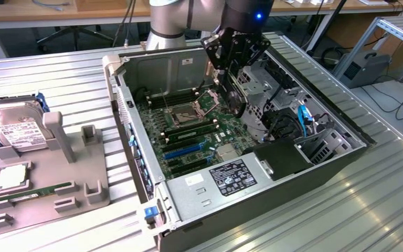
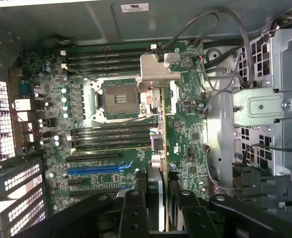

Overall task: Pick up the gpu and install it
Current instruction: 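Insert the gpu into the slot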

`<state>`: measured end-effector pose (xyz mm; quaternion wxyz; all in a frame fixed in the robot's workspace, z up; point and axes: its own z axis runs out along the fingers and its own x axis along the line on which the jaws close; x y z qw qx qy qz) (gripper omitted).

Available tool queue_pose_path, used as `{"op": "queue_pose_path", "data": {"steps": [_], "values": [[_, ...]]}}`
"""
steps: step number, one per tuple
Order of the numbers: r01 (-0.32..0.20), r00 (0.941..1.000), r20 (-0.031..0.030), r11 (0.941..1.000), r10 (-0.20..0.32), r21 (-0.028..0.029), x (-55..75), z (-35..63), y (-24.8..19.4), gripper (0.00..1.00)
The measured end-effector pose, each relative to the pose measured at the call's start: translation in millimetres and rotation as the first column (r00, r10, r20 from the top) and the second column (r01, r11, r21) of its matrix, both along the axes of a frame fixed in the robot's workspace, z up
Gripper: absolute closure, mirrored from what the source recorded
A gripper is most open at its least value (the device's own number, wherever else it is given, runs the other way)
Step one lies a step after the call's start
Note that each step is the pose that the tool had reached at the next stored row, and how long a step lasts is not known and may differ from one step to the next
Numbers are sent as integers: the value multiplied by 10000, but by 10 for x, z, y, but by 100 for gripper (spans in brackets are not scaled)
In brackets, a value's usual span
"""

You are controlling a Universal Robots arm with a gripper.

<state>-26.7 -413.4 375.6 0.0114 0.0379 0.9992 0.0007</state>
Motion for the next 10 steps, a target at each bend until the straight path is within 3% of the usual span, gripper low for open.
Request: {"op": "queue_pose_path", "data": {"steps": [7,10], "values": [[-11,10000,0,10000,11,0,0,0,0,73],[-428,9991,0,9991,428,0,0,0,0,73]]}}
